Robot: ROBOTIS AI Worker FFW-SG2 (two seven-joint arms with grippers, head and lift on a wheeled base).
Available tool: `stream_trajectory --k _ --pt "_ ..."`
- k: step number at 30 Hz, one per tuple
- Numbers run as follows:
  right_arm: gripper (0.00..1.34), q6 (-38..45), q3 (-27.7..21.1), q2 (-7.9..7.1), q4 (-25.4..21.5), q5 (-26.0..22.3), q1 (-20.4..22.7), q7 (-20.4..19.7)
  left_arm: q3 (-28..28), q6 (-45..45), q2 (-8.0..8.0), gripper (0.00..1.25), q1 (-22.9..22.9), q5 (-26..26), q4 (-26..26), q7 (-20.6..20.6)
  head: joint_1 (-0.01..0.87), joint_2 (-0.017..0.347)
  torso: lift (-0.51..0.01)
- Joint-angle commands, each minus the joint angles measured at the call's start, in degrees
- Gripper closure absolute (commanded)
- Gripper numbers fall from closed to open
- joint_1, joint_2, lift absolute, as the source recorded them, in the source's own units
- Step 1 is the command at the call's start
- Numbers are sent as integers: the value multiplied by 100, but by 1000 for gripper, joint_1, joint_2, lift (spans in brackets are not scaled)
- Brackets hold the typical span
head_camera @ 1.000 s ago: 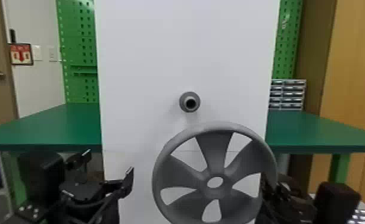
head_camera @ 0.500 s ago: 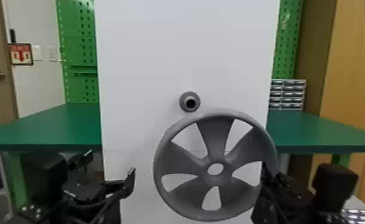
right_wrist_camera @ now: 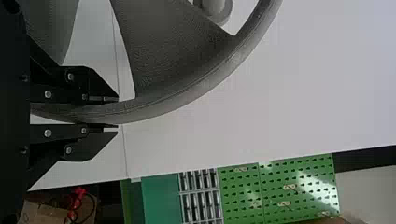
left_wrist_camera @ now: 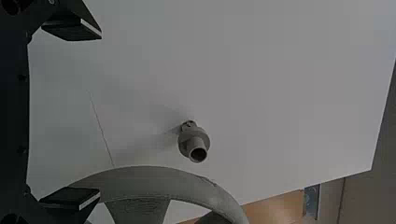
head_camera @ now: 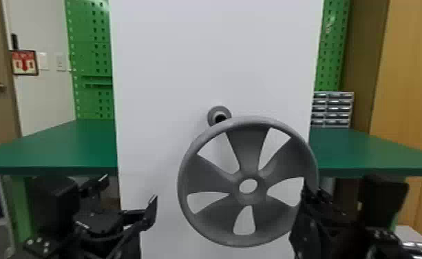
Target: Hold the wheel and insert it
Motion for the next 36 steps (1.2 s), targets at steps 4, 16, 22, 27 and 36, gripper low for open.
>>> stream_trajectory --k 4,16,22,27,36 --pt "1217 299 24 61 -37 18 -280 0 -7 -5 0 101 1 -2 4 0 210 9 -442" --pt "1217 650 24 140 -108 133 -658 -9 -16 -5 0 101 18 -2 13 0 210 9 -442" --pt "1217 843 42 154 -134 212 -799 -9 -7 -5 0 101 27 -2 13 0 210 9 -442" --pt "1217 1125 42 154 -151 264 -983 -9 -7 -5 9 101 53 -11 13 0 210 9 -442" --pt "1217 1432 139 154 -160 335 -1282 -44 -25 -5 9 101 53 -20 22 0 210 9 -442"
